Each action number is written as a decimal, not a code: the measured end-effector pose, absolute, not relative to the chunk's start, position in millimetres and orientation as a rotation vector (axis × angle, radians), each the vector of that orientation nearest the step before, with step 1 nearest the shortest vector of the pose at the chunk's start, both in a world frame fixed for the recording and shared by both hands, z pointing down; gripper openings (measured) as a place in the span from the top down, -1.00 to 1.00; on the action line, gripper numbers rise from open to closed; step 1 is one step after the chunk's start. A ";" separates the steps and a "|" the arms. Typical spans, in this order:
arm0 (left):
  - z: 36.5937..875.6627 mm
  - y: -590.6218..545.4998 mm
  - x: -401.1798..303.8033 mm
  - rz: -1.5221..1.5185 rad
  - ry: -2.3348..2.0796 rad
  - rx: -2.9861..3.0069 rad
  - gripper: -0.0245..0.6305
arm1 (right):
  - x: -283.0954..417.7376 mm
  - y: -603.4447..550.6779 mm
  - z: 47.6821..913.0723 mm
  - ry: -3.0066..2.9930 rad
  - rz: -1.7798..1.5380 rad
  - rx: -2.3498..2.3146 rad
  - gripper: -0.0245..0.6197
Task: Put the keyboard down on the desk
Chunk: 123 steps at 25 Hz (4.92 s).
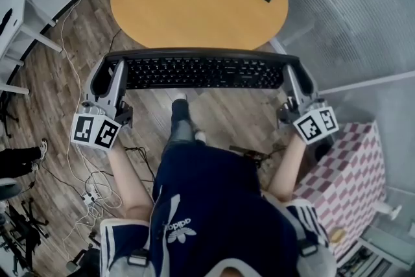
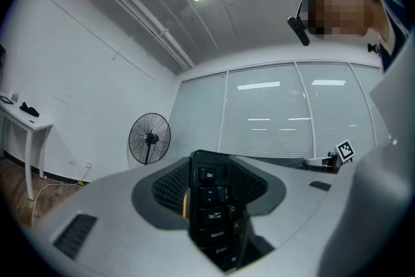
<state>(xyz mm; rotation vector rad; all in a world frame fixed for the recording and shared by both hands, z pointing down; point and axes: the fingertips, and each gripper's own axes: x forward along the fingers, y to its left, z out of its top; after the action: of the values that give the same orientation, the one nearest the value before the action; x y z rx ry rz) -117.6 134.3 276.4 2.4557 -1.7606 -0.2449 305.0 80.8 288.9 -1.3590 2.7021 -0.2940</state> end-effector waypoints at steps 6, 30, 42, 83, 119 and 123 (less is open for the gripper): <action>284.9 86.0 -124.8 -0.232 -1.732 2.464 0.36 | 297.0 40.9 294.1 2.705 -0.290 -1.385 0.52; 299.4 -134.0 -224.4 -0.183 -1.586 2.485 0.36 | 199.9 -140.6 297.4 2.661 -0.330 -1.539 0.51; 308.5 -143.4 -241.2 -0.182 -1.576 2.476 0.36 | 184.9 -148.1 304.5 2.638 -0.339 -1.558 0.51; 317.6 -189.6 -208.0 -0.130 -1.713 2.389 0.36 | 218.2 -220.8 325.4 2.668 -0.408 -1.473 0.52; 544.3 -251.6 -186.4 0.224 -1.580 1.978 0.36 | 236.8 -297.4 537.5 2.735 -0.984 -1.607 0.51; 552.7 -257.8 -186.7 0.243 -1.575 1.972 0.36 | 237.4 -301.2 552.3 2.722 -1.042 -1.616 0.51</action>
<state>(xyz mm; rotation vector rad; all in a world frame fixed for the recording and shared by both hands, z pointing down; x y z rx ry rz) -186.7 -257.8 552.7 1.9719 -1.5752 0.2434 237.4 -301.2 552.3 -1.6161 2.7216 -1.0416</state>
